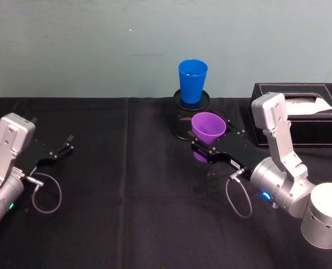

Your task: Pick up one cup with a gripper and tap it against the other cup.

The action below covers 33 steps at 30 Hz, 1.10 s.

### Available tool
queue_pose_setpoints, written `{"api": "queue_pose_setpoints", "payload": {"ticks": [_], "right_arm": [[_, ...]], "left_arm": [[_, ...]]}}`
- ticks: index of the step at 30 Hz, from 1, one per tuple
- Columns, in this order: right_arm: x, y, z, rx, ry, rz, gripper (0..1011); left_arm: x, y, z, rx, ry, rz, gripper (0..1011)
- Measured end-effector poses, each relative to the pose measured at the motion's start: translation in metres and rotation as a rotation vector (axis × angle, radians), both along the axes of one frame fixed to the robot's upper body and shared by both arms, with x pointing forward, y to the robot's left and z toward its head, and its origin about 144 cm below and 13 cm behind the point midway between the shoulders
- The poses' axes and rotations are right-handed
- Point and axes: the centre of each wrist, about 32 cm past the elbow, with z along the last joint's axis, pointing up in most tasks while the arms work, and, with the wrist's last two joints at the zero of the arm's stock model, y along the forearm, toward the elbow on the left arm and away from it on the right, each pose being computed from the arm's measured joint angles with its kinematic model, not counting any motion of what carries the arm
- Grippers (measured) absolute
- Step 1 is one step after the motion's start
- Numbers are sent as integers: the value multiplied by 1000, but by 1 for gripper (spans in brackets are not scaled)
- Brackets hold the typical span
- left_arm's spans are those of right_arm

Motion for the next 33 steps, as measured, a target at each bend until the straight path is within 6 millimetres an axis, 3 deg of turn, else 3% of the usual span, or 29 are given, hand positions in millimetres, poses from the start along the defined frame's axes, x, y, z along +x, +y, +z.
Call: {"api": "queue_pose_setpoints", "payload": {"ticks": [8,33], "right_arm": [[3,0,2,1,-4,-7,738],[73,24,23,-11,21,-58,738]], "left_arm": [[0,0,0,0,0,0,1000],[0,0,0,0,0,0,1000]]}}
